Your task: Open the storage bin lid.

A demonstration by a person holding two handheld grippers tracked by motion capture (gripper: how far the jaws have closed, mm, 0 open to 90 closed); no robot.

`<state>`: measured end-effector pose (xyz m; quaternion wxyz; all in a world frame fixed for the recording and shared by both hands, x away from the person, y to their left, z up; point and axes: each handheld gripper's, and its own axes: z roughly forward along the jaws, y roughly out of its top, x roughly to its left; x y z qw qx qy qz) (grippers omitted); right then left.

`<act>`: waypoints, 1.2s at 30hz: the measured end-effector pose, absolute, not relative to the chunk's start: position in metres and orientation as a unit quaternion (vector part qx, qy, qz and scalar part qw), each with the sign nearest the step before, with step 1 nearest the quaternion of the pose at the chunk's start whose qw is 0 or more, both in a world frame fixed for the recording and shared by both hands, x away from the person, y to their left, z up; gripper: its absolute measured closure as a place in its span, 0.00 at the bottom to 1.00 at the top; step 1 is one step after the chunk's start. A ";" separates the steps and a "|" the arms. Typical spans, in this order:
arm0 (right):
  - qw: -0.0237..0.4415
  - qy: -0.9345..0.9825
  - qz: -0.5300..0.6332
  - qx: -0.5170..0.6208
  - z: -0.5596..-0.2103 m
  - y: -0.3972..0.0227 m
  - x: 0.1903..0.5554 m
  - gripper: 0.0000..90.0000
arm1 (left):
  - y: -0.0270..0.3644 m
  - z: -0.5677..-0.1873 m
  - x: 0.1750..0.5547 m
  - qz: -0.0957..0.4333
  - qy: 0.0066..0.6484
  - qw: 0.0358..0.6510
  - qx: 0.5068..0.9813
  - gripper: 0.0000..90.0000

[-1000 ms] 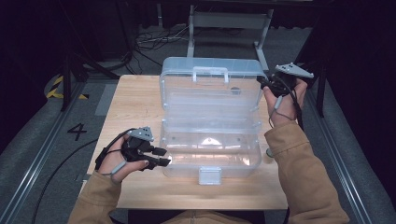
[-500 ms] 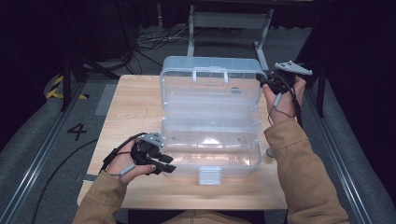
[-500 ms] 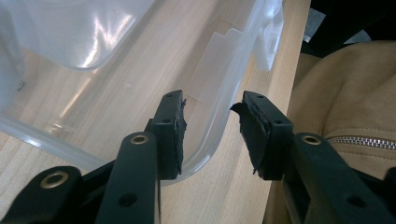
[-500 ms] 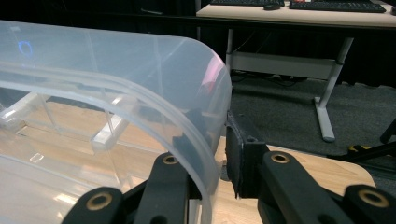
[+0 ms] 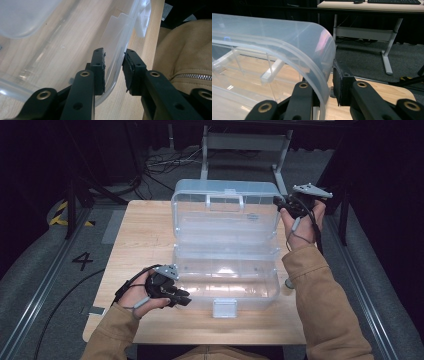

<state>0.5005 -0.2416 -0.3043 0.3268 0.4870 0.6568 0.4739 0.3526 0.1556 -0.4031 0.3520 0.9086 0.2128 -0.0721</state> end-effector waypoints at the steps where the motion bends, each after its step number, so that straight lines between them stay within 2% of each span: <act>1: 0.327 0.658 0.473 0.486 -0.304 -0.242 0.502 0.87 | 0.153 -0.404 0.352 -0.073 0.208 0.351 0.910 0.82; 28: 0.302 0.670 0.460 0.498 -0.309 -0.242 0.531 0.87 | 0.155 -0.410 0.350 -0.058 0.186 0.371 0.908 0.84; 36: 0.292 0.667 0.464 0.504 -0.314 -0.243 0.540 0.87 | 0.153 -0.411 0.344 -0.035 0.184 0.376 0.908 0.83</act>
